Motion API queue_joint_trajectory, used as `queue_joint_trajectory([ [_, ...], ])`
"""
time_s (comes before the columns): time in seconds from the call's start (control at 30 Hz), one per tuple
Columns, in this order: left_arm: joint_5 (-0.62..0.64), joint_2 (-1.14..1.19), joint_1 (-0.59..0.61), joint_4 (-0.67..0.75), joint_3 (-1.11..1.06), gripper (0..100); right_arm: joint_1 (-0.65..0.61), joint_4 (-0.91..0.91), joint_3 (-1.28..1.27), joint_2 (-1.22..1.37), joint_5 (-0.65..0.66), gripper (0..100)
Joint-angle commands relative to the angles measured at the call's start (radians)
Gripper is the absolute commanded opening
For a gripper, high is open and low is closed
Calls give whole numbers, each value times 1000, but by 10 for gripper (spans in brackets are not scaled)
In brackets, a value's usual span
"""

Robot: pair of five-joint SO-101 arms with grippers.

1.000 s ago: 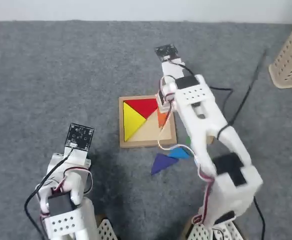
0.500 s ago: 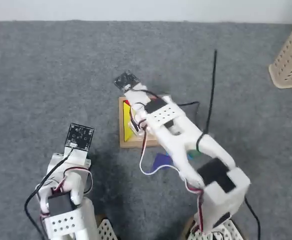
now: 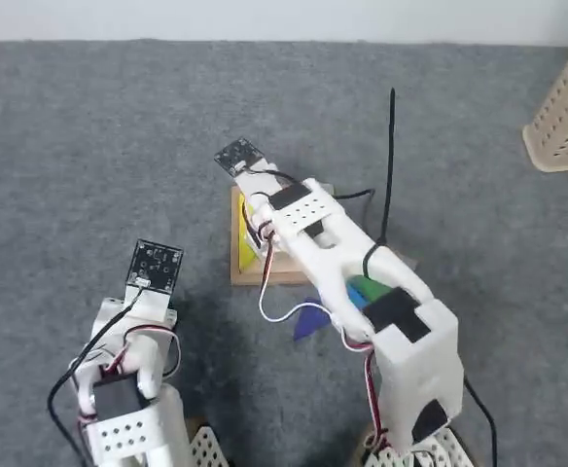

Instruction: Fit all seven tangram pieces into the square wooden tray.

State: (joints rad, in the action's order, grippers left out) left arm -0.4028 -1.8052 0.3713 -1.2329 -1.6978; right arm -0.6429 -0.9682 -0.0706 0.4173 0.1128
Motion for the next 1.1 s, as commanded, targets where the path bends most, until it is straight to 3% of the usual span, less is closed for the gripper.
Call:
queue_joint_trajectory([
  [0.0, 8, -23, 2, -3, 13, 121, 1, -56, 60, -79, 8, 7],
  [0.23, 8, -23, 2, -3, 13, 121, 56, -269, 61, -317, 11, 7],
  [0.4, 8, -23, 2, -3, 13, 121, 278, -352, 58, -513, 15, 7],
  [0.6, 8, -23, 2, -3, 13, 121, 496, -455, 20, -558, 12, 7],
  [0.93, 8, -23, 2, -3, 13, 121, 535, -193, -379, -509, 103, 16],
  [1.07, 8, -23, 2, -3, 13, 121, 596, -171, -404, -503, 153, 117],
])
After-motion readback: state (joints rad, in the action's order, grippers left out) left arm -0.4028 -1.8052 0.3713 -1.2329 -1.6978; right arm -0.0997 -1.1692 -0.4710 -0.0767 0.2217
